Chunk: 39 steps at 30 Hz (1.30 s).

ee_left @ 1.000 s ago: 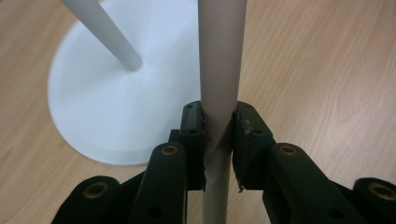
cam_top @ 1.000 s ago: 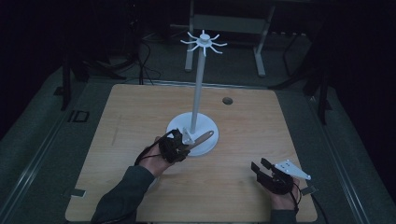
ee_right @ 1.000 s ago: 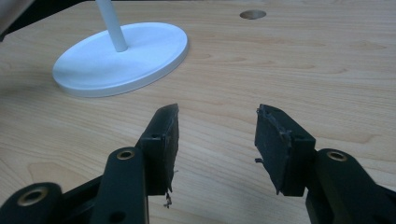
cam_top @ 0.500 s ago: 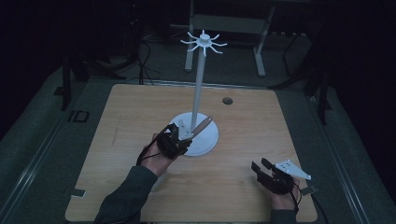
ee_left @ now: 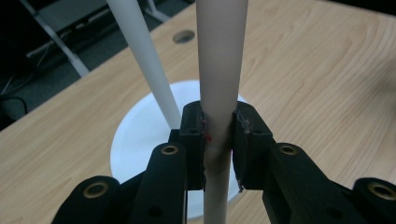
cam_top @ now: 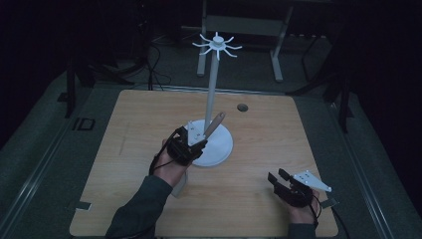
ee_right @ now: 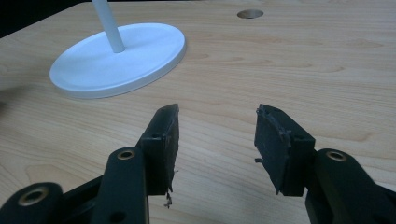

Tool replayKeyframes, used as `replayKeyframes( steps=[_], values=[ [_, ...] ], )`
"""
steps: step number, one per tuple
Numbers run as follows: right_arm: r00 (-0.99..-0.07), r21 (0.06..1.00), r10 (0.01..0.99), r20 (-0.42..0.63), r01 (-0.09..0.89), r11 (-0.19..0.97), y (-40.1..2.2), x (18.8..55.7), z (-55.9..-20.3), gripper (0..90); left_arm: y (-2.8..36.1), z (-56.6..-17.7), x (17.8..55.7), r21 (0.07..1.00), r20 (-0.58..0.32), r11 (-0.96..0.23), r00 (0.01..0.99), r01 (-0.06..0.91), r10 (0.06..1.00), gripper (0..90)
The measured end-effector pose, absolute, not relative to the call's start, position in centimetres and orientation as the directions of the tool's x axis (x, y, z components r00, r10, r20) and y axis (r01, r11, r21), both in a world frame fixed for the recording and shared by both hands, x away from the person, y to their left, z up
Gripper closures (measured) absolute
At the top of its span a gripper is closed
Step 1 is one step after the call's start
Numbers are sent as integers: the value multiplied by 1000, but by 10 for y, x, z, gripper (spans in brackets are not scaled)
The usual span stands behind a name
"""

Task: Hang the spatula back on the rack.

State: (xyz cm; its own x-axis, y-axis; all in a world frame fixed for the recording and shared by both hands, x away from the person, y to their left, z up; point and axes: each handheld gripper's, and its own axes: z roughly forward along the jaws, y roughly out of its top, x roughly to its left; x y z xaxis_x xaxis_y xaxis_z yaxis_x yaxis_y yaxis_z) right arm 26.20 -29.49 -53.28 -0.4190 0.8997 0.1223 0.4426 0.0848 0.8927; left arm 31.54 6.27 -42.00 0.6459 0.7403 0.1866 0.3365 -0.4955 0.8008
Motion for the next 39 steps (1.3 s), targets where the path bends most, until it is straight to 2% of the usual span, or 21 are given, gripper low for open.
replayKeyframes(
  steps=[18,39],
  values=[
    [-420,893,899,122,442,85,-295,262,-533,494,67,-398,311,865,176,-419,616,276,768,760],
    [-421,893,899,120,442,87,-295,262,-533,494,66,-384,310,889,174,-390,610,240,773,760]
  ],
)
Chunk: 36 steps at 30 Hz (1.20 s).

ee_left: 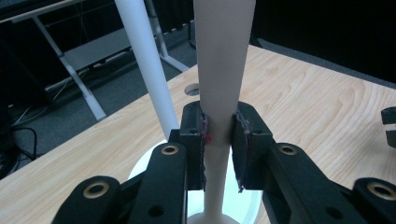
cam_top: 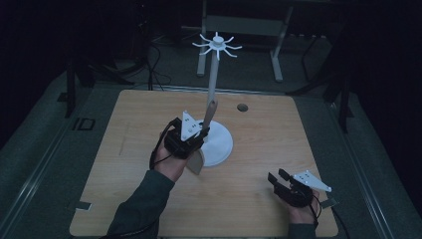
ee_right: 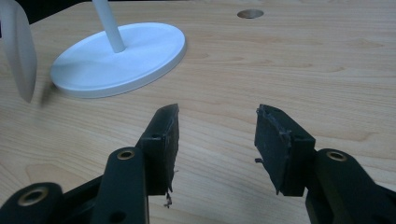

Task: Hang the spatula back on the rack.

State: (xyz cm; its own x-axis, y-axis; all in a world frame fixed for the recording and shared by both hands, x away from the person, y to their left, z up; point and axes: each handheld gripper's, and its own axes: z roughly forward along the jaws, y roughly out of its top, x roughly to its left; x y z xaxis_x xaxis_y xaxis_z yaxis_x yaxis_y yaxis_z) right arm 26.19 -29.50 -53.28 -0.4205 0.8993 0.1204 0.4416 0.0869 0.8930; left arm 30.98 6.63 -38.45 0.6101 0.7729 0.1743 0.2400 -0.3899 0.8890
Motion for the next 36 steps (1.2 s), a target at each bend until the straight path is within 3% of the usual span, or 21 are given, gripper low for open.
replayKeyframes(
  steps=[18,36],
  values=[
    [-422,893,899,119,441,89,-295,262,-533,494,64,-374,315,897,157,-364,590,250,792,760],
    [-421,893,899,121,442,87,-295,262,-533,494,50,-356,316,915,179,-333,507,230,843,760]
  ],
)
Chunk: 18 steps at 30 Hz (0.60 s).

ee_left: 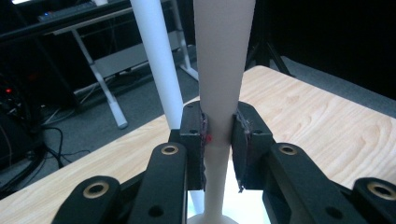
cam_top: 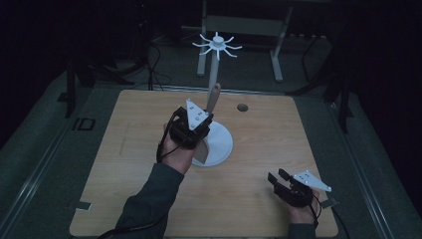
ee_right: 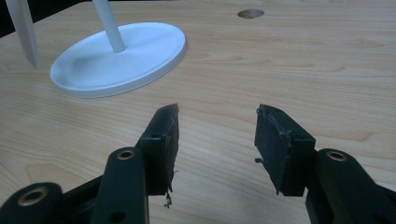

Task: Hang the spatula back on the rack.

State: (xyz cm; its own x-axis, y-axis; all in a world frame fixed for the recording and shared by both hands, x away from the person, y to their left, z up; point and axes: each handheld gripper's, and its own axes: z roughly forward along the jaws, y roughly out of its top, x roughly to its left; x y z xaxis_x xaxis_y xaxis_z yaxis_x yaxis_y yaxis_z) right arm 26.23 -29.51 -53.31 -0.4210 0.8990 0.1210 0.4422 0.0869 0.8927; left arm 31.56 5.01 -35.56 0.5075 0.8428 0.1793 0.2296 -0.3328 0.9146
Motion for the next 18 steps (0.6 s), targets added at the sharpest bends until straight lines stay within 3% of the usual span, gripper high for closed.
replayKeyframes(
  steps=[18],
  values=[
    [-421,892,899,123,444,86,-295,263,-534,493,40,-340,317,939,147,-257,411,227,900,759]
  ],
)
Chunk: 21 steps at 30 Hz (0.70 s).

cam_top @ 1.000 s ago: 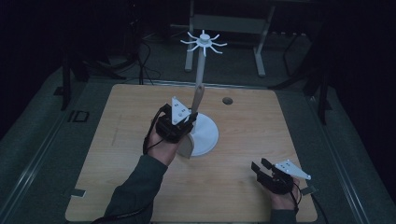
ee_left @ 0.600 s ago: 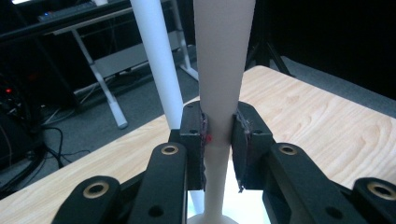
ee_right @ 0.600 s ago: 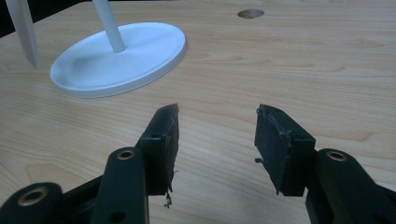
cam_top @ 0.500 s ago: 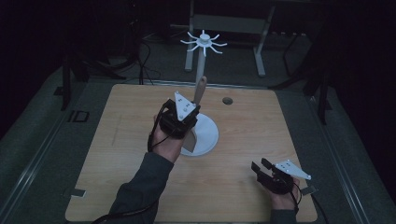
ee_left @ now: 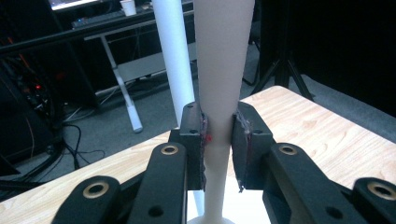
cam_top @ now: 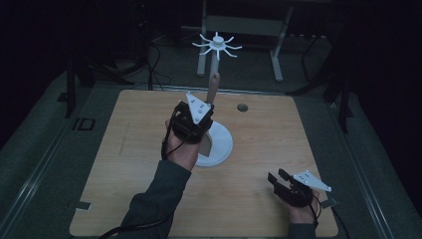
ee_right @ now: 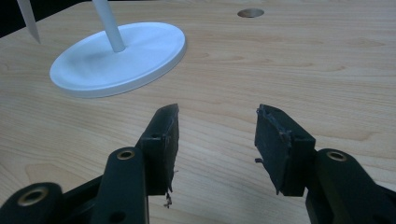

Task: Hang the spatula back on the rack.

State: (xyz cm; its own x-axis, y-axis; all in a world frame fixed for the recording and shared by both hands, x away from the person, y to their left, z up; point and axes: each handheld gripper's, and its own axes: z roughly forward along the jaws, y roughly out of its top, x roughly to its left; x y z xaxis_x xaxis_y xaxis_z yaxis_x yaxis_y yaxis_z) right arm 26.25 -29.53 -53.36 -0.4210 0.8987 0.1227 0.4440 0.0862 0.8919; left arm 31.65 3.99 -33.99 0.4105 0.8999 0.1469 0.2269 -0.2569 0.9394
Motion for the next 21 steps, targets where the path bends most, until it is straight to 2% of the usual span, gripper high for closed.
replayKeyframes(
  steps=[21],
  values=[
    [-421,893,899,125,443,83,-296,262,-533,492,25,-325,316,948,153,-232,327,216,933,759]
  ],
)
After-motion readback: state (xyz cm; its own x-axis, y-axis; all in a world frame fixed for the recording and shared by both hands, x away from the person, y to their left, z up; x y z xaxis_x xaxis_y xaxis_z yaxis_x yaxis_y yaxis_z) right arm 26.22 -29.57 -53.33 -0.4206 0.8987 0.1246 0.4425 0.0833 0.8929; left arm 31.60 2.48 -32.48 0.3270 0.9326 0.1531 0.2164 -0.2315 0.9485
